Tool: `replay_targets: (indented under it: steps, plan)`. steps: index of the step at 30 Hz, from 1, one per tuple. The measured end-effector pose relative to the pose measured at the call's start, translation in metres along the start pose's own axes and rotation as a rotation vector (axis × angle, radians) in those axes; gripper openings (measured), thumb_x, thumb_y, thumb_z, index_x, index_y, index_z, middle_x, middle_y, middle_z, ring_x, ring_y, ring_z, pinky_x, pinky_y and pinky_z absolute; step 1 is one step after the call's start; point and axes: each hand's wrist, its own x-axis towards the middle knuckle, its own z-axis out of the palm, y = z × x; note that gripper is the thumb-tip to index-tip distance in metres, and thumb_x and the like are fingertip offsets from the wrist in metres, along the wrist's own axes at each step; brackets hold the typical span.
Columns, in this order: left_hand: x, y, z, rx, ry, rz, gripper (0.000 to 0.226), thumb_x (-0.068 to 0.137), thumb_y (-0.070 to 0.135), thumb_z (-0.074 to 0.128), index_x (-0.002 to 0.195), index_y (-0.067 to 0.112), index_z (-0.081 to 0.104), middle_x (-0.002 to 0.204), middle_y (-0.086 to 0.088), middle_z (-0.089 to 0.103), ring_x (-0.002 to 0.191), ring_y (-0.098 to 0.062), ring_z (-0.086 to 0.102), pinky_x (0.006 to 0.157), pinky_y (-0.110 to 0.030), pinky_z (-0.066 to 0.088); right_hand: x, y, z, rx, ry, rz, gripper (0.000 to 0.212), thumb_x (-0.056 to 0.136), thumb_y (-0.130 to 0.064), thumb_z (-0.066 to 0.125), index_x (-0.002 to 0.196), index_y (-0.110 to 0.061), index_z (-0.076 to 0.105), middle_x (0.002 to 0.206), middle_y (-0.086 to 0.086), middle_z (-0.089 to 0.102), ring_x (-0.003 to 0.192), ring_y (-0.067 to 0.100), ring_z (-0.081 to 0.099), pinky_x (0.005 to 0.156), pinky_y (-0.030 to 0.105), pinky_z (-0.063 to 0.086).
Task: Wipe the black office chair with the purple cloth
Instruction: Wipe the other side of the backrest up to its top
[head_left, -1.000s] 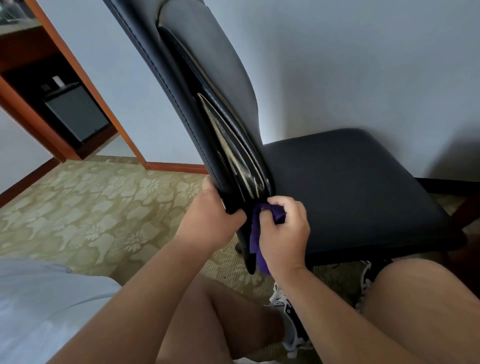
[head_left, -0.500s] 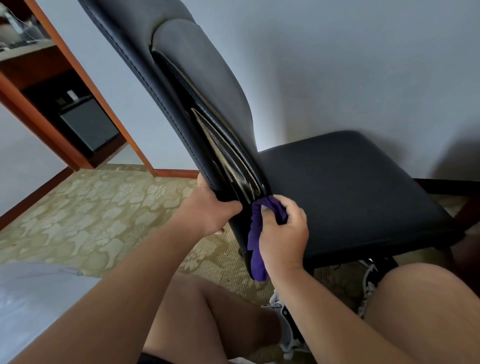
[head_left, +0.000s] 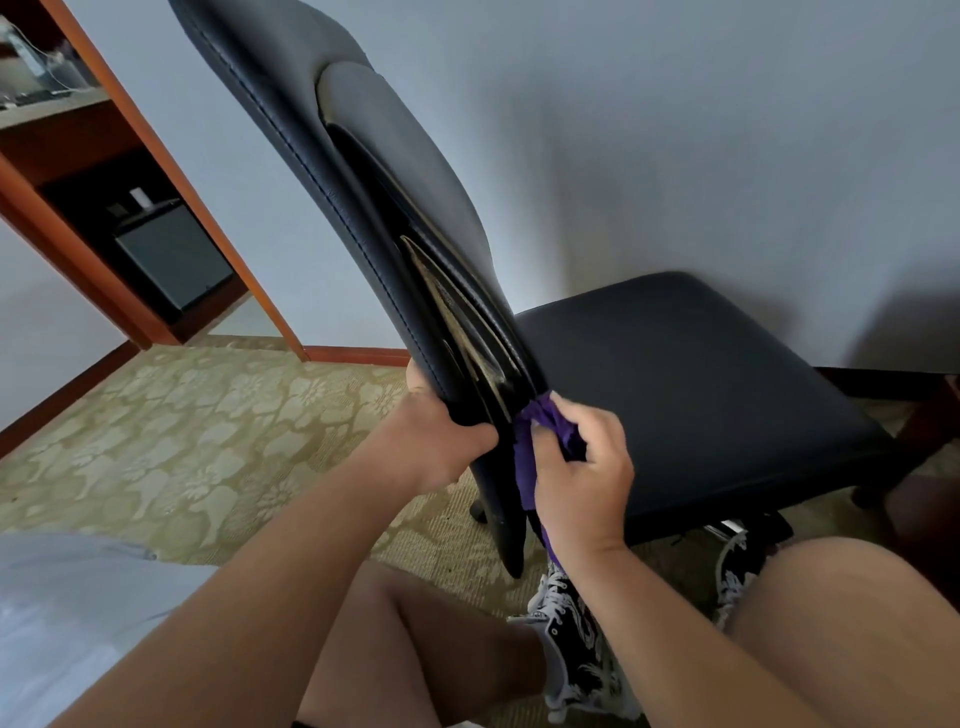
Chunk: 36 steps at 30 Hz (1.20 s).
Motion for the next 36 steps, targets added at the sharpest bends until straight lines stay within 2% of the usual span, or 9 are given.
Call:
replay_targets:
  steps: [5,14,17,20,23,27,32,34,36]
  plan:
    - [0.001,-0.001,-0.004,0.005,-0.005,-0.011,0.067,0.084,0.035,0.069,0.144,0.021,0.043,0.102,-0.003,0.075,0.065,-0.019,0.076,0.053,-0.022,0.059,-0.002,-0.002,0.003,0.036,0.001,0.148,0.025,0.088,-0.004,0.072,0.108,-0.020,0.072,0.110,-0.004,0.064,0.102,-0.004,0.061,0.087,0.007,0.046]
    - [0.002,0.002,0.004,0.056,0.023,0.017,0.071,0.081,0.041,0.069,0.143,0.013,0.046,0.088,0.005,0.073,0.057,-0.006,0.072,0.041,-0.010,0.044,0.019,-0.007,0.002,-0.188,-0.016,-0.332,0.029,0.083,0.005,0.067,0.109,-0.008,0.070,0.106,0.003,0.056,0.094,0.015,0.059,0.080,0.018,0.049]
    - [0.002,0.000,0.004,0.064,0.023,0.006,0.068,0.081,0.039,0.068,0.139,0.008,0.049,0.082,0.003,0.072,0.057,-0.006,0.072,0.040,-0.010,0.043,0.003,0.006,0.004,-0.065,0.008,-0.020,0.023,0.086,0.001,0.065,0.103,-0.014,0.065,0.103,0.002,0.059,0.092,0.006,0.059,0.081,0.014,0.047]
    - [0.000,0.000,0.005,0.041,0.029,-0.004,0.068,0.082,0.036,0.068,0.142,0.011,0.046,0.081,0.002,0.073,0.057,-0.009,0.073,0.041,-0.011,0.044,-0.021,0.016,0.011,0.071,0.013,0.374,0.020,0.090,-0.005,0.060,0.098,-0.023,0.056,0.102,0.002,0.063,0.093,0.012,0.063,0.074,0.015,0.051]
    - [-0.001,0.001,0.005,0.009,0.031,-0.004,0.066,0.084,0.032,0.068,0.143,0.012,0.046,0.084,0.001,0.072,0.057,-0.010,0.073,0.042,-0.011,0.044,-0.023,0.020,0.015,0.129,0.036,0.487,0.021,0.092,-0.005,0.059,0.096,-0.025,0.052,0.100,0.003,0.063,0.090,0.015,0.064,0.067,0.012,0.050]
    - [-0.002,0.003,0.004,-0.018,0.030,0.018,0.064,0.086,0.029,0.069,0.144,0.015,0.045,0.091,0.000,0.072,0.058,-0.008,0.072,0.041,-0.009,0.043,-0.013,0.011,0.011,-0.011,0.025,0.261,0.026,0.086,-0.001,0.063,0.099,-0.023,0.057,0.105,0.000,0.059,0.094,0.002,0.058,0.081,0.016,0.049]
    - [-0.001,0.002,0.007,0.020,0.037,0.023,0.064,0.082,0.034,0.069,0.139,0.015,0.048,0.089,0.003,0.071,0.055,-0.008,0.071,0.042,-0.011,0.045,0.030,-0.014,-0.001,-0.141,-0.055,-0.334,0.029,0.076,0.007,0.067,0.102,-0.004,0.063,0.101,0.006,0.058,0.090,0.009,0.056,0.081,0.011,0.042]
    - [-0.001,0.004,0.009,0.023,0.045,0.023,0.059,0.083,0.033,0.069,0.134,0.010,0.051,0.083,0.002,0.071,0.052,-0.005,0.070,0.040,-0.011,0.043,0.038,-0.013,-0.003,-0.181,-0.085,-0.426,0.026,0.075,0.007,0.066,0.100,-0.002,0.062,0.101,0.008,0.057,0.090,0.012,0.055,0.079,0.012,0.042]
    - [-0.002,0.005,0.011,0.042,0.043,0.021,0.057,0.083,0.034,0.068,0.131,0.007,0.052,0.079,0.002,0.070,0.052,-0.004,0.069,0.039,-0.009,0.041,0.032,-0.002,-0.003,-0.164,-0.077,-0.389,0.024,0.076,0.004,0.064,0.097,-0.005,0.059,0.101,0.007,0.053,0.091,0.014,0.054,0.079,0.016,0.044]
